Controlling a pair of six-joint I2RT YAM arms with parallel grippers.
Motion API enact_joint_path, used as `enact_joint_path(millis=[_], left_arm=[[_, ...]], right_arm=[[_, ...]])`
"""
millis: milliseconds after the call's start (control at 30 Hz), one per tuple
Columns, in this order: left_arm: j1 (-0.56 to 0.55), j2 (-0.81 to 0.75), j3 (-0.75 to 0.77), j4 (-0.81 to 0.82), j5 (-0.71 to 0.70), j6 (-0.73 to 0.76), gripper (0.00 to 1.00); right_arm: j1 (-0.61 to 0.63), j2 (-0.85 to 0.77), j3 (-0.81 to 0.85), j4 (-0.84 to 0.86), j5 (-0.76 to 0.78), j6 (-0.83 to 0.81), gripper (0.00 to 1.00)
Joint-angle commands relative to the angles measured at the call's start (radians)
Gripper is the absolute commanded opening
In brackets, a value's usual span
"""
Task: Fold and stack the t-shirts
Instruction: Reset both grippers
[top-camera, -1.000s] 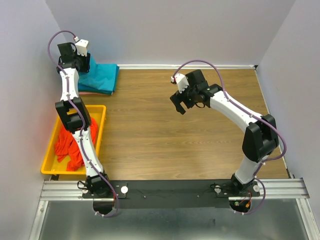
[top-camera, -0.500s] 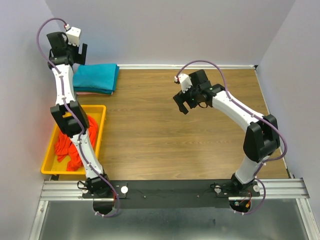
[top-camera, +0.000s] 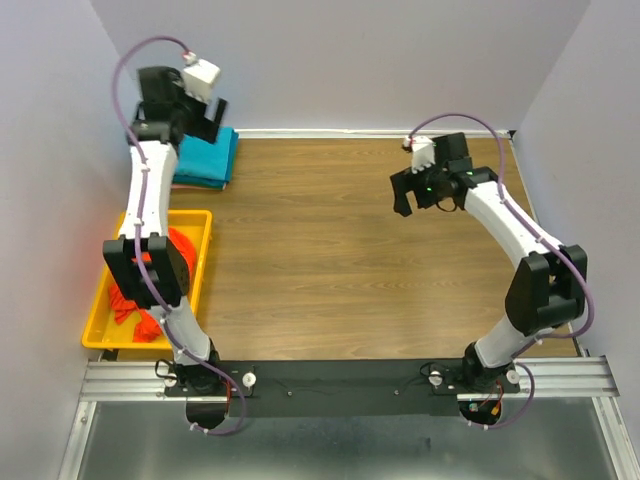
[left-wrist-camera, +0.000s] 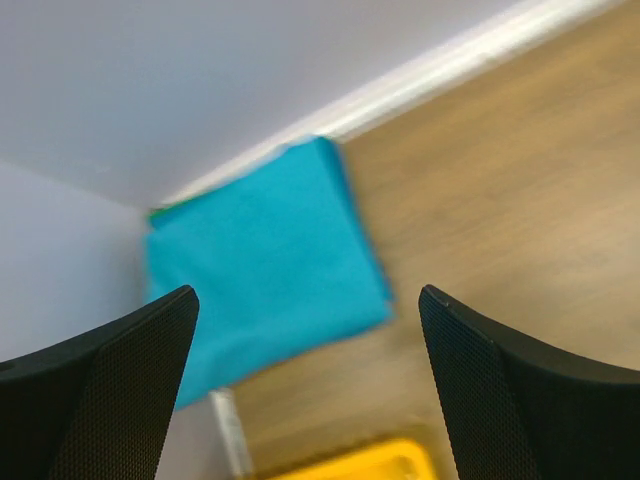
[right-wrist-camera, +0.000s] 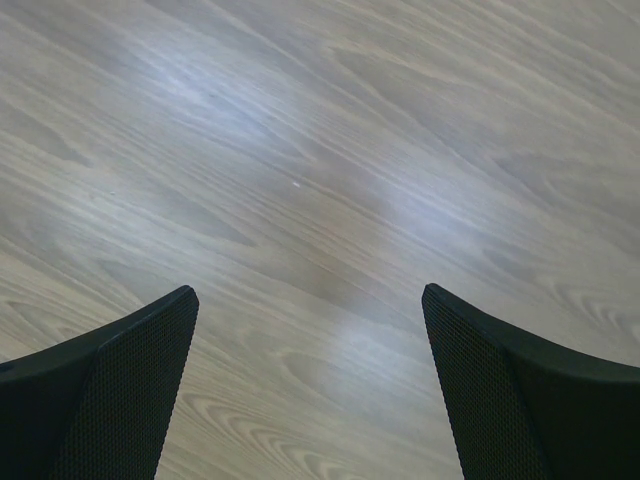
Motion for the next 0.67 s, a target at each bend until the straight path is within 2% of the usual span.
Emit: enact_joint_path(millis=[0, 167, 367, 467, 633], left_arm=[[-0.174, -0.13, -0.16, 0.004, -0.004, -0.023, 0.98], [-0.331, -0.213, -0.415, 0.068, 0.045, -0.118, 0.98], [-0.446, -0.293, -0.633, 0.173, 0.048, -0.179, 0.98], [-0.459, -0.314, -0.694, 0.203, 0.047, -0.202, 0.98], [-0.463, -0.333, -0.71, 0.228, 0.05, -0.209, 0.98]], right_arm=[[-0.107, -0.077, -0.06, -0.017, -0.09, 0.055, 1.0], [-0.214, -0.138, -0.156, -0.017, -0.142, 0.087, 1.0], [-0.23, -0.247, -0.303, -0.011, -0.167, 0.113, 1.0], [-0.23, -0.279, -0.362, -0.012, -0.173, 0.126, 1.0], [-0.23, -0.324, -0.4, -0.014, -0.182, 0.124, 1.0]])
